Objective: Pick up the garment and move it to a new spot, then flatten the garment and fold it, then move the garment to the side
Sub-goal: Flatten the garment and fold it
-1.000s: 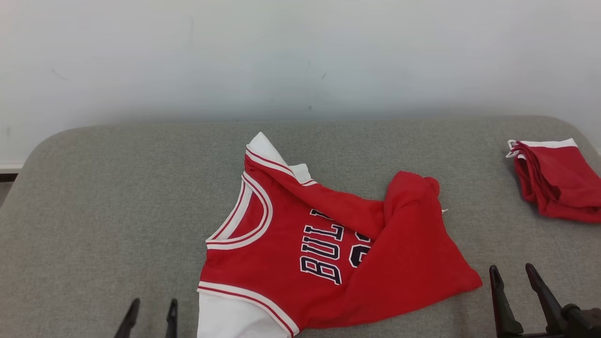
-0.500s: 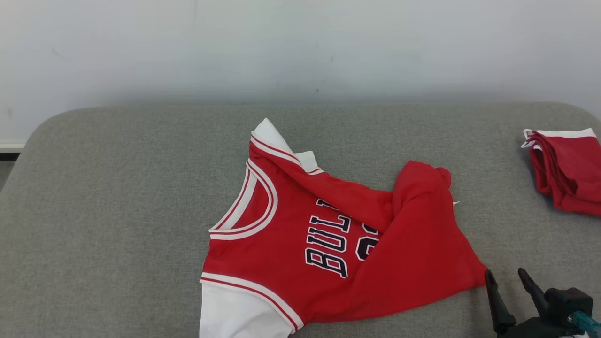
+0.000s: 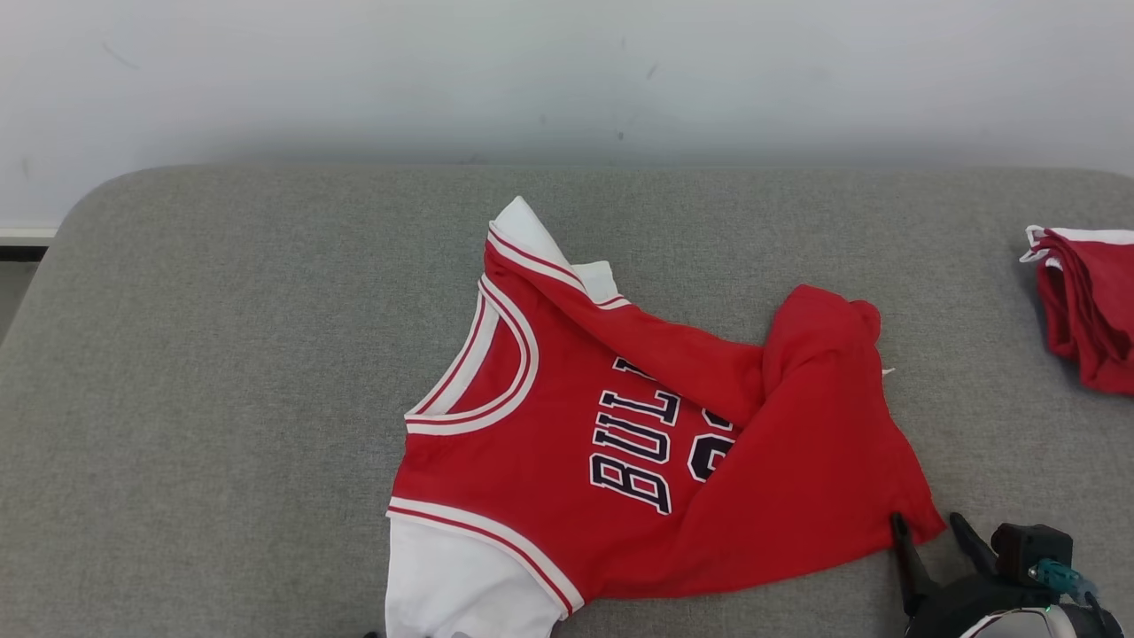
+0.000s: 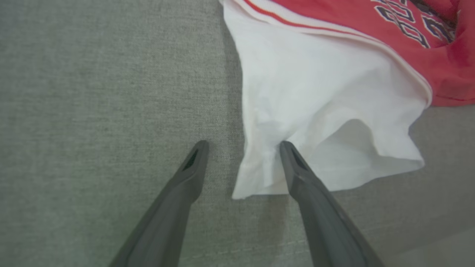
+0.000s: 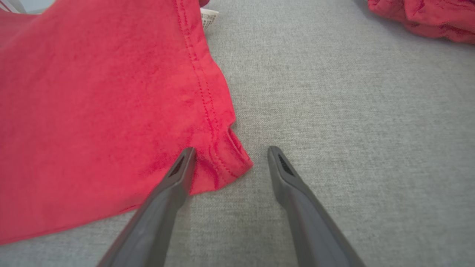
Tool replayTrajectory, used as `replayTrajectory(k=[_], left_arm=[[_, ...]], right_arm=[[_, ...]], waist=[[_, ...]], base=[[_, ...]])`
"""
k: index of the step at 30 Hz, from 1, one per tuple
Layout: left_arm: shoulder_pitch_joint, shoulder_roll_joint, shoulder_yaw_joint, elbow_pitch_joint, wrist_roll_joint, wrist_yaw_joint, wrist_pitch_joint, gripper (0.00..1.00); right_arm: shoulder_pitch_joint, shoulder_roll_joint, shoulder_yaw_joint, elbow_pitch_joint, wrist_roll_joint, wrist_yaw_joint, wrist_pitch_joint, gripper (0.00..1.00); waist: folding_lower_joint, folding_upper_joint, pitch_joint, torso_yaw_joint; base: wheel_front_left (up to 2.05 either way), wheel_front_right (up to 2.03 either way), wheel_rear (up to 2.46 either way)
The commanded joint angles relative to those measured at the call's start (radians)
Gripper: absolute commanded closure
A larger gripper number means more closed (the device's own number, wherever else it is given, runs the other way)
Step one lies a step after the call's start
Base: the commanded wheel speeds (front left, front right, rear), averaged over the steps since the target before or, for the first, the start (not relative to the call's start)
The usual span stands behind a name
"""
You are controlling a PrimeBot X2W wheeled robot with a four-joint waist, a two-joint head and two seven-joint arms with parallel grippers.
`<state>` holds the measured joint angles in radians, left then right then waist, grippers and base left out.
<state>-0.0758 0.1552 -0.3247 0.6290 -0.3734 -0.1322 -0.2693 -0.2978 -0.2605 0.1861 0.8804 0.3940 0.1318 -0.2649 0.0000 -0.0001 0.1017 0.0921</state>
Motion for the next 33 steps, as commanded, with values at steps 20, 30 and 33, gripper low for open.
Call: replayTrajectory(k=[20,30,33], left_arm=[[-0.258,0.083,-0.049,-0.235,-0.289,0.003,0.012,1.00],[-0.862,0.168,-0.024,-0.214,-0.344,0.004,0.170,1.00],[-1.079,0.172,-0.009,-0.167,-0.337,0.009,0.229,1.00]], right_arm=[[-0.090,-0.029,0.074,-0.330,0.109,-0.001,0.001,1.00],[-0.582,-0.076,0.118,-0.333,0.222,-0.001,0.061,1.00],[-0.780,-0.092,0.111,-0.322,0.279,-0.001,0.122,1.00]], waist=[[0.0000,0.0001,0.075,-0.057],[0.0000,0.0001,0.321,-0.099],[0.0000,0.0001,0.416,-0.104]], base=[[0.00,0.00,0.00],[0.00,0.00,0.00],[0.00,0.00,0.00]])
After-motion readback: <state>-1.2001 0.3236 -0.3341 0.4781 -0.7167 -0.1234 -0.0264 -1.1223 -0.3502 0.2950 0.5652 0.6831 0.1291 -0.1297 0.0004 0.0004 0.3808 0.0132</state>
